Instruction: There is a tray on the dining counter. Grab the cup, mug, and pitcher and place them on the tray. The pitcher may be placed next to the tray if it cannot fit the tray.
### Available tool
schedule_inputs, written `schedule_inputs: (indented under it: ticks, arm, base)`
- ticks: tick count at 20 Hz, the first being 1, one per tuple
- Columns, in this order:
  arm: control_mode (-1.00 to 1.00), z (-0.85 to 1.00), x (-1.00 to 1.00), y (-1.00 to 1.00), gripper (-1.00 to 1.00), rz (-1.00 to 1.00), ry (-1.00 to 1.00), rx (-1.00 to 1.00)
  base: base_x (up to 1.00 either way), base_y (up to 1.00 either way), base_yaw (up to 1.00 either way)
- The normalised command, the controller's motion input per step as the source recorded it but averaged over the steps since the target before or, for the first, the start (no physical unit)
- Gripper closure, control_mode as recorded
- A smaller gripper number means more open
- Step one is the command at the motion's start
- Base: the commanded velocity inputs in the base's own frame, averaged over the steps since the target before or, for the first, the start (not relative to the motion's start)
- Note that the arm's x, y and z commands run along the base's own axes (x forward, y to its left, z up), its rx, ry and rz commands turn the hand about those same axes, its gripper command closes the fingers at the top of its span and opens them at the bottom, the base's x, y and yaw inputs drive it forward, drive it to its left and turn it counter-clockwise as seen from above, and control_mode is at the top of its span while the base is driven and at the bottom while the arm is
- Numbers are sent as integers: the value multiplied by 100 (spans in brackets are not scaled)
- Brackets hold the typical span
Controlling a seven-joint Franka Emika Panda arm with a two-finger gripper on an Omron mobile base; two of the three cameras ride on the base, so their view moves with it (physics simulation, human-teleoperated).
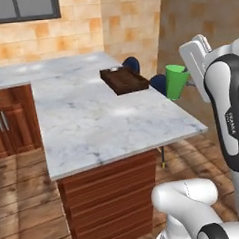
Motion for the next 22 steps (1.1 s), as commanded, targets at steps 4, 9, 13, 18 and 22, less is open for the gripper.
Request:
schedule_inputs:
  ticks: [4, 9, 13, 18, 22]
  arm:
    - [100, 0, 0, 0, 100, 0, 0, 0]
    - [100, 0, 0, 0, 100, 0, 0, 0]
    - [100, 0, 0, 0, 100, 0, 0, 0]
    - [100, 0, 0, 0, 100, 0, 0, 0]
    - [100, 0, 0, 0, 100, 0, 0, 0]
  base:
    - [54, -100, 38]
    - [49, -100, 38]
    - [54, -100, 39]
    - [56, -100, 32]
    - [60, -100, 13]
